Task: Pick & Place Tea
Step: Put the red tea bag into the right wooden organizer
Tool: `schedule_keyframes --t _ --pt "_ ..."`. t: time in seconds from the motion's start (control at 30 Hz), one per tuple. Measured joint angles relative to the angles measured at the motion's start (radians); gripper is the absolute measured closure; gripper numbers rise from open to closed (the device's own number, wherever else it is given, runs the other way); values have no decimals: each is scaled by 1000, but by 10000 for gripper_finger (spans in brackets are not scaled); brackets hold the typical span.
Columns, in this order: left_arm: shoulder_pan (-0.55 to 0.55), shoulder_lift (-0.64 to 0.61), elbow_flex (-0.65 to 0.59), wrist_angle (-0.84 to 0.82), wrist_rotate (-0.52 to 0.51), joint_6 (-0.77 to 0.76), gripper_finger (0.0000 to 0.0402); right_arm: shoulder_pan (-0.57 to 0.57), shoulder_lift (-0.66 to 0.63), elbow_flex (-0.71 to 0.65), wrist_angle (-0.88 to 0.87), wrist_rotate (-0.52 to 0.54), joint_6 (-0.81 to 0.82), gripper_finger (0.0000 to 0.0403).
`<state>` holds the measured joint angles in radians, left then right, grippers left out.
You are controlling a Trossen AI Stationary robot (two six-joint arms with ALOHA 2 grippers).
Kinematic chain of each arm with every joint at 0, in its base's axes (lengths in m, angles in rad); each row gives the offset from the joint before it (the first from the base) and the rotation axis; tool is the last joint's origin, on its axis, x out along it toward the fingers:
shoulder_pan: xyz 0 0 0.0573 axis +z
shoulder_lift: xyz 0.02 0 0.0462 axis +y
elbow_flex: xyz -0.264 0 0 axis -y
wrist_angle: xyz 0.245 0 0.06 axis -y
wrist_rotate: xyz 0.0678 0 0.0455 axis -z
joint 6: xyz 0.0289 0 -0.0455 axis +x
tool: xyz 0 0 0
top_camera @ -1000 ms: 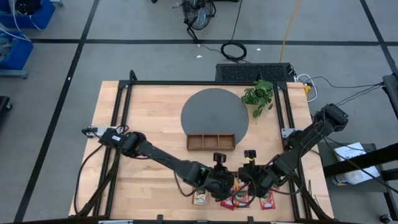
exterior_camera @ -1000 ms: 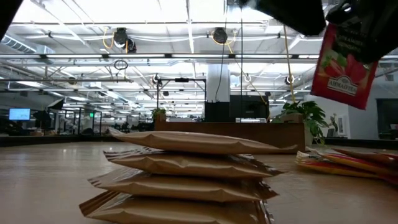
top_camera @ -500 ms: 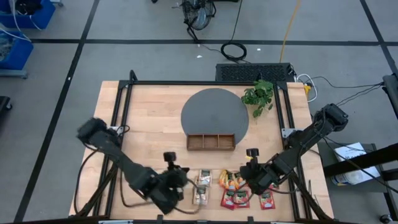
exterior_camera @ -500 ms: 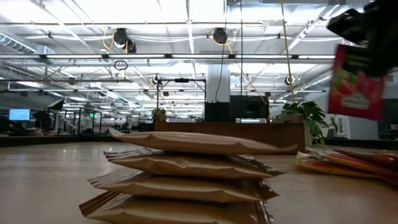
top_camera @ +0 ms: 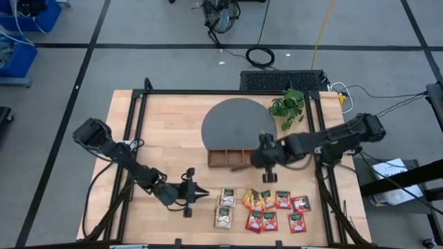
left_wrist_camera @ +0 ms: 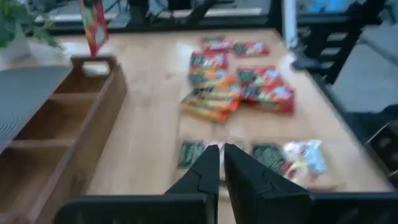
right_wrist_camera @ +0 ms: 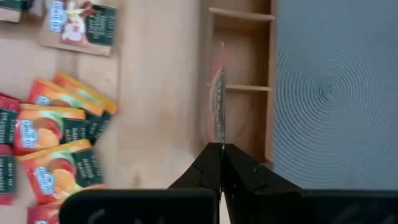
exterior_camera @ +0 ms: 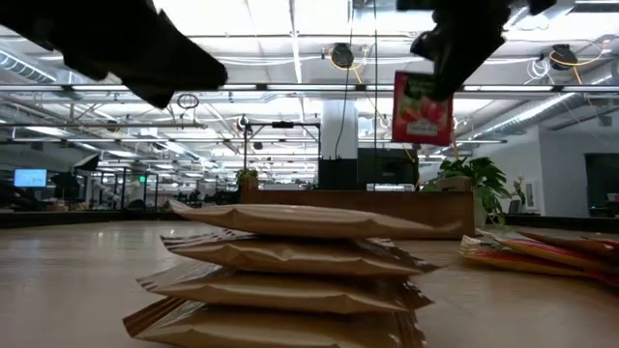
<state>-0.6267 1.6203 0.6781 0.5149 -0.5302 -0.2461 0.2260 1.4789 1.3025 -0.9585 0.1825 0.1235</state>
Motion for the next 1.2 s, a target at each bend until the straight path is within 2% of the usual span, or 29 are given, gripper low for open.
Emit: schedule_keyframes --t 0.17,0.4,0.9,1.2 --pt "-5 -2 -1 -18 10 4 365 -107 43 0 -2 -6 -74 403" --pt "-12 -2 -1 -23 10 43 364 -171 90 -2 -6 -31 -84 403" --pt "-25 -2 -1 -26 8 33 364 -181 226 -4 27 -82 -83 403" --pt "-37 -2 -1 -26 8 28 364 -183 240 -22 42 -81 -66 403"
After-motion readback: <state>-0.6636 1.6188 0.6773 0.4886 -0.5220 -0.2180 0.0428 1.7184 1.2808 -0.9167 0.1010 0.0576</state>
